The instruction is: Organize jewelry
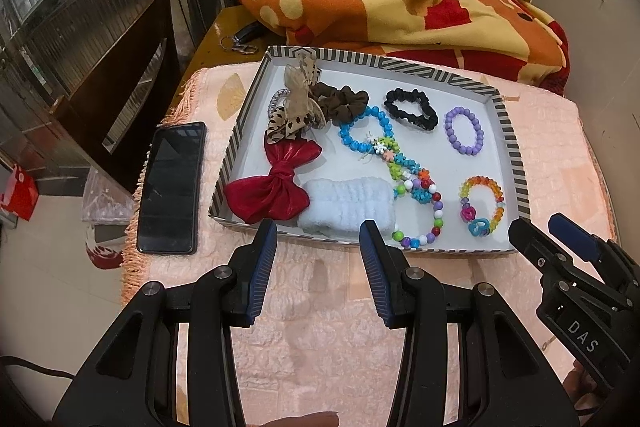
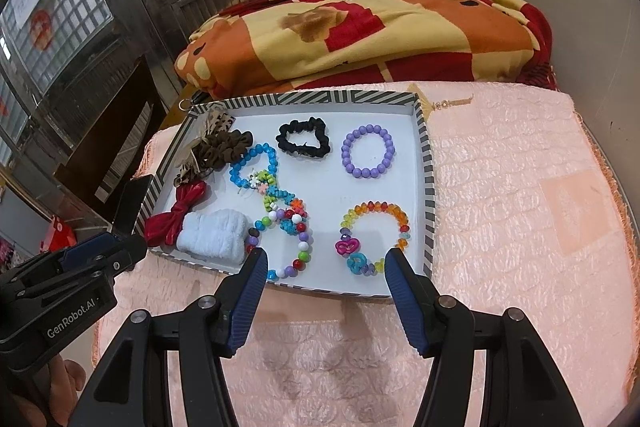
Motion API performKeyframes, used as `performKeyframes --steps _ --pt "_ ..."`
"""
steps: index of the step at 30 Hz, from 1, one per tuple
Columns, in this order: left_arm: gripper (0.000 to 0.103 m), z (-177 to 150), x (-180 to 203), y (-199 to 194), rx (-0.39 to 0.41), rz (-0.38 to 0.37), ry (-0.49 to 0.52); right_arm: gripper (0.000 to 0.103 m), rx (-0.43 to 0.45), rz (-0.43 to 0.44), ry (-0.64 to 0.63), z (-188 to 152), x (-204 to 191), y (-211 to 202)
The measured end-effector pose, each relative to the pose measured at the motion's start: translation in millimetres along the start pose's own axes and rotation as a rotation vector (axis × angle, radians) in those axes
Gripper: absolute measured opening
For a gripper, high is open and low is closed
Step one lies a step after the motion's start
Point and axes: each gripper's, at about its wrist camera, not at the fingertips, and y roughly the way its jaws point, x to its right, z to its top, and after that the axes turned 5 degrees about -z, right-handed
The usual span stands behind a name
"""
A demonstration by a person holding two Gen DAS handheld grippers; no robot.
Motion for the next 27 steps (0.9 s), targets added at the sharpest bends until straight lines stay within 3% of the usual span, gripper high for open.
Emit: performKeyframes --steps 27 --pt "0.042 1.0 2.1 1.1 -0.003 0.000 0.009 0.059 -0.019 0.012 -0.003 -1.5 0.4 4.3"
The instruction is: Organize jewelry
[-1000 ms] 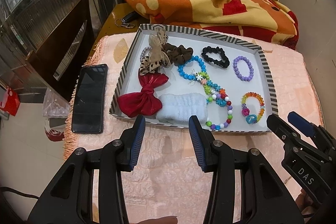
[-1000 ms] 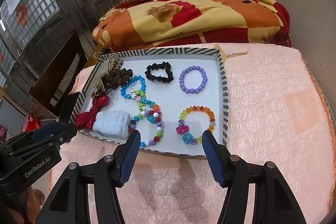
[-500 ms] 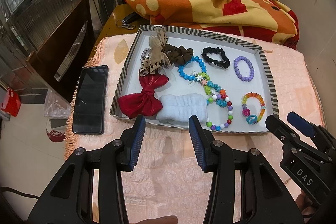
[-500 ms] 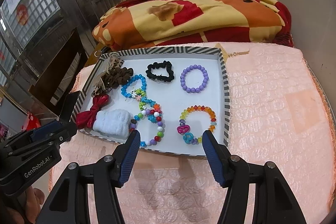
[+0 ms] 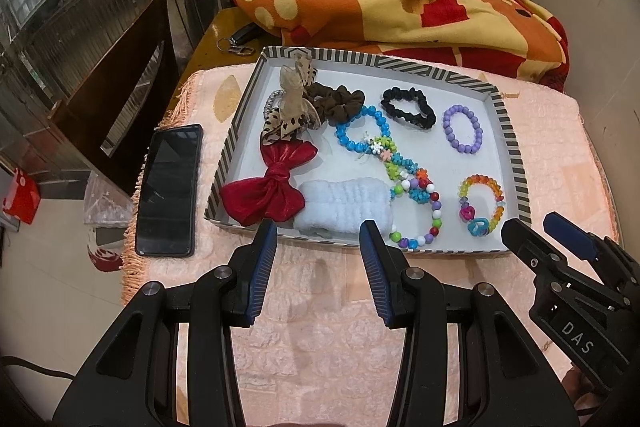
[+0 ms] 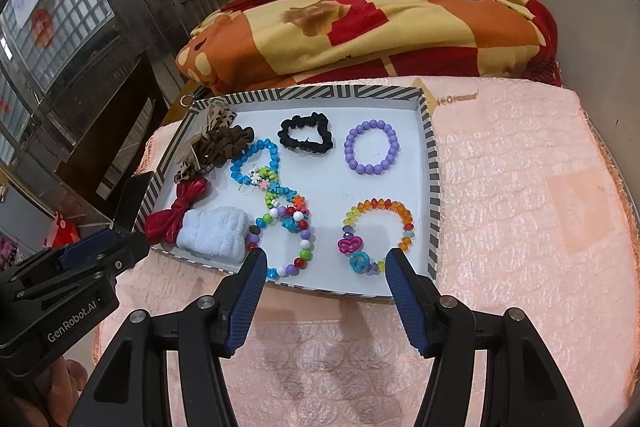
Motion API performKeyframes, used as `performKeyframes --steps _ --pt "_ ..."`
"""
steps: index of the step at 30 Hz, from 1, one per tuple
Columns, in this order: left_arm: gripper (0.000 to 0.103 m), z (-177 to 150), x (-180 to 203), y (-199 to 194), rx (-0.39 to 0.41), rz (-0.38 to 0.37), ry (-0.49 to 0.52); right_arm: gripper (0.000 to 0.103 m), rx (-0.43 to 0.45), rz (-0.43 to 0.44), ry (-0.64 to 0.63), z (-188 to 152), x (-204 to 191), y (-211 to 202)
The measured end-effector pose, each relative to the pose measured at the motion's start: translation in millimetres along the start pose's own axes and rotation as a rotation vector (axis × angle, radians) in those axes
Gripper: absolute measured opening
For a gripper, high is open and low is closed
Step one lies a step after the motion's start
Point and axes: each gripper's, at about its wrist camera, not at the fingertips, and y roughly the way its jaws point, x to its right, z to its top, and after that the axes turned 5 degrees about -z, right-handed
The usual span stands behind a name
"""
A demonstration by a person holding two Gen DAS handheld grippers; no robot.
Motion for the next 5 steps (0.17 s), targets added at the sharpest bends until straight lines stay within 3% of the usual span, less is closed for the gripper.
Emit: performKeyframes --steps 5 --pt "0.042 0.3 0.0 4.1 -0.006 0.006 0.005 0.059 0.001 0.005 0.007 -2.1 8.9 0.1"
